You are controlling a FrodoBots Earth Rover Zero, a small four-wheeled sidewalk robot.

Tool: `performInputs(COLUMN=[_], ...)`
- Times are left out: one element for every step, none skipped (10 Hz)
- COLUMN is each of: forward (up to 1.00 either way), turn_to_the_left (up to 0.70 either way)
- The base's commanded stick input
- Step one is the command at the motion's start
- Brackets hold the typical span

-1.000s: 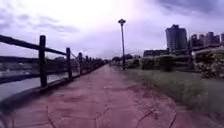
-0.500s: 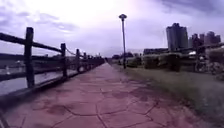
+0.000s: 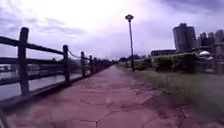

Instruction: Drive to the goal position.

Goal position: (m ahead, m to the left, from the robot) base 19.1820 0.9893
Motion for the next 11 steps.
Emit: performInputs(forward=[1.0, 1.0, 1.0, 1.0, 1.0, 1.0, 1.0, 1.0, 1.0, 1.0, 1.0], turn_to_the_left=[0.2, 0.0, 0.0, 0.0, 0.0, 0.0, 0.0, 0.0, 0.0, 0.0, 0.0])
